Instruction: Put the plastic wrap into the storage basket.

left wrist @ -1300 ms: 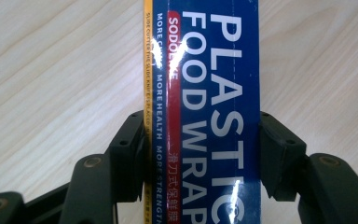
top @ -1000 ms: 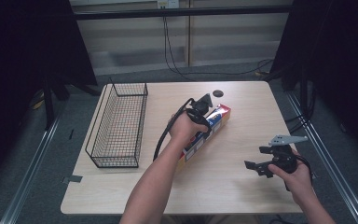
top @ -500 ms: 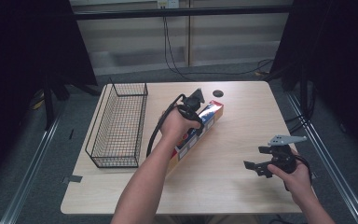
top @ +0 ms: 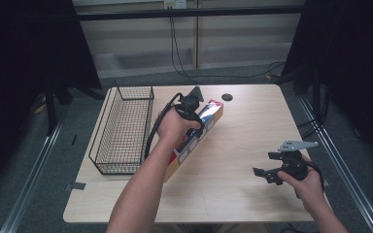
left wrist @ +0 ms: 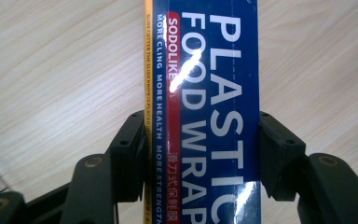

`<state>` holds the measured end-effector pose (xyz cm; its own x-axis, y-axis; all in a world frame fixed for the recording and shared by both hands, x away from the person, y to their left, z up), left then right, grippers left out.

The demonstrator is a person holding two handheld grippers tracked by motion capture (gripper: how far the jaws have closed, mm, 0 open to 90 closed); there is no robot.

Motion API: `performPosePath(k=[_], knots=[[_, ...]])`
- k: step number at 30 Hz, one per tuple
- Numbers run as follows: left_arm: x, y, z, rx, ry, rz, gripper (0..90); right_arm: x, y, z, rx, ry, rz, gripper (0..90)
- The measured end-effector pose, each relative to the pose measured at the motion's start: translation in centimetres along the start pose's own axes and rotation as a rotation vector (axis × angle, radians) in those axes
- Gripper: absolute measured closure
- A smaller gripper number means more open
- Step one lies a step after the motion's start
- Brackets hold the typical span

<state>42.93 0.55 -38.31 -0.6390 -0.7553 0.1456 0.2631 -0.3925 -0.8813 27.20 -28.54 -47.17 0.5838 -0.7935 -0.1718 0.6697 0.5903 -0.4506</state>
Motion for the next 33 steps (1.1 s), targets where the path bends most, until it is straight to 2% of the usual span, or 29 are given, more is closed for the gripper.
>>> performPosePath(k=[5, 17, 21, 23, 25, 33], knots=[[-0.3, -0.7, 0.0, 0.014, -0.024, -0.003, 43.2, 0.0, 0.0, 0.0, 0.000, 0.001, -0.001, 6.2], [-1.0, -2.2, 0.0, 0.044, -0.047, 0.012, 43.2, -0.1, 0.1, 0.1, -0.001, 0.001, 0.004, 6.2], [-1.5, -2.8, -0.2, 0.048, -0.064, 0.017, 43.1, -0.1, 0.1, 0.1, -0.002, 0.004, 0.004, 6.2], [-1.8, -3.0, -0.3, 0.045, -0.057, 0.020, 43.1, -0.2, 0.1, 0.1, -0.001, 0.001, 0.005, 6.2], [-2.1, -3.4, -0.4, 0.049, -0.076, 0.029, 43.1, -0.2, 0.1, 0.1, -0.001, 0.001, 0.004, 6.2], [-3.0, -4.3, -0.9, 0.054, -0.101, 0.044, 43.1, -0.3, 0.2, 0.1, 0.001, -0.002, 0.012, 5.7]])
Point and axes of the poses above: each handheld gripper's, and its own axes: y roughly forward along the jaws, z roughly out of its top, x roughly to its right, the point moved 2 cm from there along y, roughly forward along the jaws, and after that the axes turned 13 degrees about x, right-handed, at the moved point
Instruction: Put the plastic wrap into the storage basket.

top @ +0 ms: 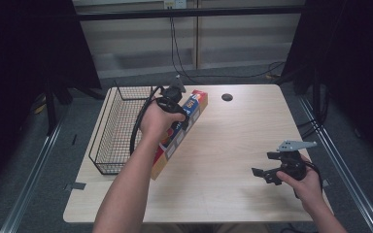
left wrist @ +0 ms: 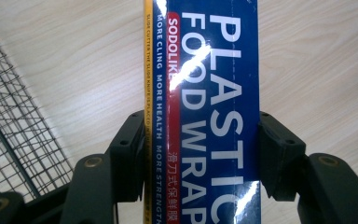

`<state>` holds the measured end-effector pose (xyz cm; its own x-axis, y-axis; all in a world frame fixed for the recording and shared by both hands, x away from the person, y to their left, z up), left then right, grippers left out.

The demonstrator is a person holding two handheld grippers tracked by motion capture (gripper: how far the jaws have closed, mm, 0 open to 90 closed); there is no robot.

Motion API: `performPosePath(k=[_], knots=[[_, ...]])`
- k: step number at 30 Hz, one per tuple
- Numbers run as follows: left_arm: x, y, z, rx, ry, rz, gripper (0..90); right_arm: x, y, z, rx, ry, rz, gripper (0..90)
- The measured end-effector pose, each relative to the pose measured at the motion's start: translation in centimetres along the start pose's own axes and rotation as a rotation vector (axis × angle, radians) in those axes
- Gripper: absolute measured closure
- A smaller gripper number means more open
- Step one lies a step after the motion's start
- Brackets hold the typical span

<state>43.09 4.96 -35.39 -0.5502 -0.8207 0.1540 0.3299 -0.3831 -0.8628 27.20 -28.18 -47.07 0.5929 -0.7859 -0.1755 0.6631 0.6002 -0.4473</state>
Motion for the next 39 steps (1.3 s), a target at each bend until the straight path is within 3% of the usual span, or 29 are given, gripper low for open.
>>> performPosePath(k=[21, 39], knots=[[-1.9, -1.6, -0.9, 0.028, -0.078, 0.044, 43.1, -0.3, 0.0, 0.1, 0.011, -0.016, 0.021, 3.6], [-3.3, -2.8, -1.2, 0.055, -0.119, 0.081, 43.0, -0.4, 0.3, 0.0, -0.003, -0.035, 0.023, 3.6]])
Point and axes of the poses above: each handheld gripper's, and its own axes: y roughly forward along the jaws, z roughly out of its top, x roughly to its right, the point moved 2 cm from there along y, roughly forward along the jaws, and after that the axes turned 13 degrees about x, right-handed, at the moved point
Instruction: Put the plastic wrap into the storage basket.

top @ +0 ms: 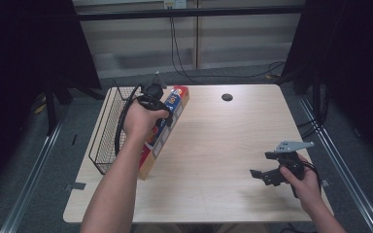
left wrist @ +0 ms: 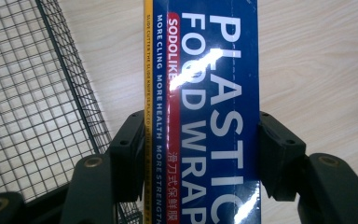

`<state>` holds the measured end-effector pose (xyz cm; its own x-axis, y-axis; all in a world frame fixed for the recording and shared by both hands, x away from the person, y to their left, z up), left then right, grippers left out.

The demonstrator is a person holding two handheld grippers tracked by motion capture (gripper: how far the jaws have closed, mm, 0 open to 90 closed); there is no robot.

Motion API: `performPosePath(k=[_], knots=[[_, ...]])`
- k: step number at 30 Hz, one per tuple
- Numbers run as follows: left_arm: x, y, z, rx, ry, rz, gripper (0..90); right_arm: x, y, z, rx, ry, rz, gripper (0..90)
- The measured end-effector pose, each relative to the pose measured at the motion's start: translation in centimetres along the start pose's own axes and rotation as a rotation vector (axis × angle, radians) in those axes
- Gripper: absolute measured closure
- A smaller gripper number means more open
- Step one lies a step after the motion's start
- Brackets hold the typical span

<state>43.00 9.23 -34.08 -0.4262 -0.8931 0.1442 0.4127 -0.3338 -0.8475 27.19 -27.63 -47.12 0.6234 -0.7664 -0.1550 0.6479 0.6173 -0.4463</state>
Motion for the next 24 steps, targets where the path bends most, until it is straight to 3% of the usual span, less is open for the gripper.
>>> performPosePath(k=[24], knots=[[-2.3, -1.0, -0.6, 0.000, -0.071, 0.059, 42.9, -0.1, 0.1, 0.0, -0.005, -0.002, 0.006, 3.6]])
Point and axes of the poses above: each handheld gripper's, and its own axes: y roughly forward along the jaws, z roughly out of its top, x roughly to its right, the point moved 2 cm from there along y, roughly forward along the jaws, and after that the axes turned 13 degrees about x, right-handed, at the moved point
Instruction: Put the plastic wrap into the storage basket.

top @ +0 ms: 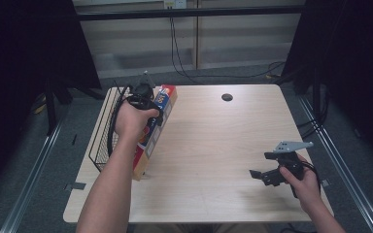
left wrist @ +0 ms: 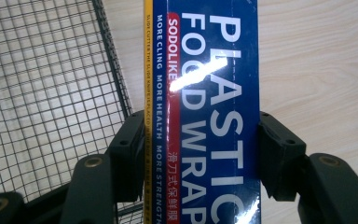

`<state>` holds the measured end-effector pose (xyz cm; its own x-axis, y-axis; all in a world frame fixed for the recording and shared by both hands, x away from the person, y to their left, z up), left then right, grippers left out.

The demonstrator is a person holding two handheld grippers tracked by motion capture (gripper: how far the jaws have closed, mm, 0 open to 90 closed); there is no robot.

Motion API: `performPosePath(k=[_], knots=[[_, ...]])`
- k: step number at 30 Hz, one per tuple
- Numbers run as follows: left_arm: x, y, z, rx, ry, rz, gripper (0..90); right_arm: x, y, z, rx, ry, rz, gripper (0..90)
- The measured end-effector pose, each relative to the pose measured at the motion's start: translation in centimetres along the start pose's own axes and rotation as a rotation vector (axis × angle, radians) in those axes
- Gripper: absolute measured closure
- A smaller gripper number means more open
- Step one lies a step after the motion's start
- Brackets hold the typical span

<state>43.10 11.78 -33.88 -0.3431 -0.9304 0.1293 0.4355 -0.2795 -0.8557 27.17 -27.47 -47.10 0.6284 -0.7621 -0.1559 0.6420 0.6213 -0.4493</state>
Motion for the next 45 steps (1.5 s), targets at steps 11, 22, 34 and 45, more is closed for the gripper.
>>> performPosePath(k=[11, 22, 34, 45], knots=[[-1.0, -0.5, -0.2, 0.000, -0.020, 0.007, 42.9, -0.1, 0.1, 0.1, -0.002, -0.003, -0.001, 3.6], [-2.0, -0.7, -0.5, 0.013, -0.061, 0.032, 42.8, -0.1, 0.0, 0.1, -0.001, -0.003, -0.002, 3.6], [-3.4, -0.7, -0.9, 0.016, -0.085, 0.073, 42.9, 0.0, 0.1, 0.1, -0.005, 0.000, -0.002, 3.6], [-4.5, -0.7, -1.3, 0.027, -0.123, 0.089, 42.9, -0.1, 0.2, 0.1, -0.006, -0.004, 0.002, 3.6]])
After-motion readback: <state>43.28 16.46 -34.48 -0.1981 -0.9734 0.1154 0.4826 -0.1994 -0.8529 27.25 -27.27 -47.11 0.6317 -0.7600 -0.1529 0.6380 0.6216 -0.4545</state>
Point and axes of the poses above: each handheld gripper's, and its own axes: y roughly forward along the jaws, z roughly out of its top, x roughly to its right, the point moved 2 cm from there along y, roughly forward along the jaws, and after that the axes turned 13 degrees about x, right-handed, at the moved point
